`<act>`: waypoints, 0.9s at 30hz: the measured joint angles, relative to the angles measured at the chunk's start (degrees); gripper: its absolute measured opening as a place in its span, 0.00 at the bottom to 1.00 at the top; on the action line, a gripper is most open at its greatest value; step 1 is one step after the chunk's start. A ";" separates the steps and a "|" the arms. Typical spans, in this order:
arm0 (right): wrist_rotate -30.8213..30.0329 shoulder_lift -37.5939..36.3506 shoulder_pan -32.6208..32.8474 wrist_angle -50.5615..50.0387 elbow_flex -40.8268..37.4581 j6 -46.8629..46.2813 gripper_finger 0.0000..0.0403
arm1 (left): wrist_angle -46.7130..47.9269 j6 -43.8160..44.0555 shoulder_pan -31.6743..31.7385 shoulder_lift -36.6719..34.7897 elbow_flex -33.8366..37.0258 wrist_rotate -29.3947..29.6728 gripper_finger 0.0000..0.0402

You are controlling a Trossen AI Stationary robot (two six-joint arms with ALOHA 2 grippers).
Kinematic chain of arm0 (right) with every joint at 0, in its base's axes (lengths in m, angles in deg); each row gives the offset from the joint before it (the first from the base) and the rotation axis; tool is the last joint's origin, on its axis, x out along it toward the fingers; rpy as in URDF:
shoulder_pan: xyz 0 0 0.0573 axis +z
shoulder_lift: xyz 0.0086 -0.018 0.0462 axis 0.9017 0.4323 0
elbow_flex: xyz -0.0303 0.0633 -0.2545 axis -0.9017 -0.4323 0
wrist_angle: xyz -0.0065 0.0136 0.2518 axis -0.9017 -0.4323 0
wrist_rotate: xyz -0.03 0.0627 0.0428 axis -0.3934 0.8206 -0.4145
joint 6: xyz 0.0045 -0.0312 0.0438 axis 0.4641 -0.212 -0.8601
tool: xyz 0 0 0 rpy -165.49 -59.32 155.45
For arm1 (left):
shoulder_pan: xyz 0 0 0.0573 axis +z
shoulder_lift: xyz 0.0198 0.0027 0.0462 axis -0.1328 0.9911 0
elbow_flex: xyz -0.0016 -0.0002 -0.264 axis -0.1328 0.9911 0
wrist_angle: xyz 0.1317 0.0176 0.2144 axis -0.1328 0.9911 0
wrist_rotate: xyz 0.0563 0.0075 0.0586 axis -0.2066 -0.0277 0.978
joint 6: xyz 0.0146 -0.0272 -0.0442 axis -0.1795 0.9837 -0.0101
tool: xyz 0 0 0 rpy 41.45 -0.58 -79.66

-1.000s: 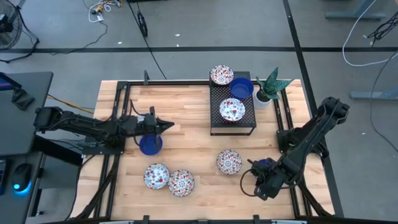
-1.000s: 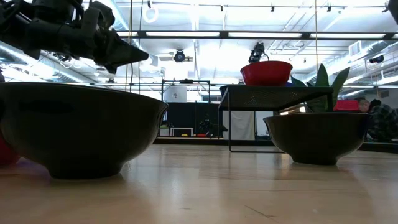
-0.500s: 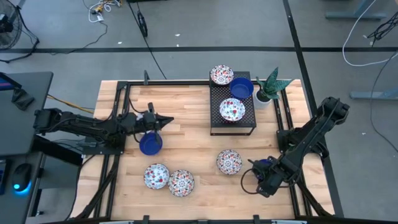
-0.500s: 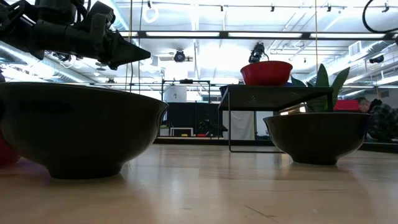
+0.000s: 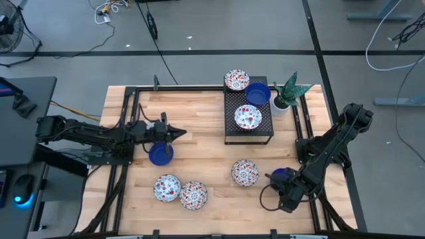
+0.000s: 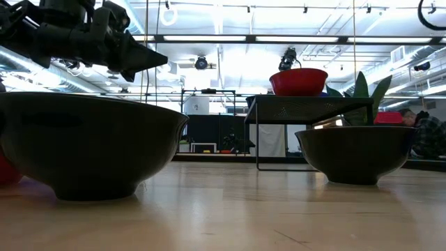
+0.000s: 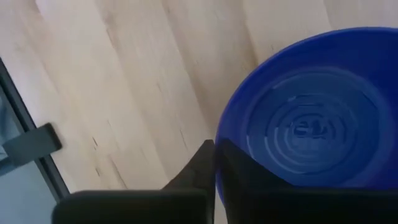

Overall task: Pick & Place Mini bowls
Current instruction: Stack the right blue bowl on top of the other blue bowl on the shelf

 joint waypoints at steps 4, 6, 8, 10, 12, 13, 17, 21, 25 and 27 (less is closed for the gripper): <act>0.42 0.05 -0.02 -0.39 0.42 0.50 0.02 | 0.63 1.15 0.02 0.00 0.00 -0.27 0.02; 0.75 0.09 -0.02 -0.65 1.78 1.31 0.01 | 0.63 1.16 0.00 0.00 0.00 -0.27 0.02; 0.73 0.09 -0.02 -0.80 4.11 1.53 0.01 | 0.65 1.53 0.02 0.01 0.00 -0.27 0.02; 0.65 0.09 -0.07 -3.03 7.08 1.51 0.01 | 0.67 2.23 0.02 0.00 0.00 -0.29 0.02; -0.42 0.11 -0.11 -5.87 10.54 1.65 0.00 | 0.75 2.35 0.02 0.02 0.00 -0.27 0.02; -1.29 0.11 -0.11 -7.73 12.34 1.66 0.00 | 0.88 2.59 0.02 0.02 0.00 -0.27 0.02; -4.32 0.11 -0.13 -15.24 18.50 1.86 0.00 | 1.69 2.87 0.02 0.02 0.00 -0.27 0.02; -8.85 0.11 -0.13 -18.62 22.77 5.55 0.00 | 1.89 3.74 0.02 0.02 0.00 -0.27 0.02; -16.04 0.11 -0.81 -18.23 26.65 15.42 0.00 | 1.94 3.84 0.00 0.02 0.00 -0.27 0.02; -20.43 0.12 -1.71 -17.86 28.78 23.25 0.00 | 1.96 4.09 0.02 0.02 0.00 -0.27 0.02</act>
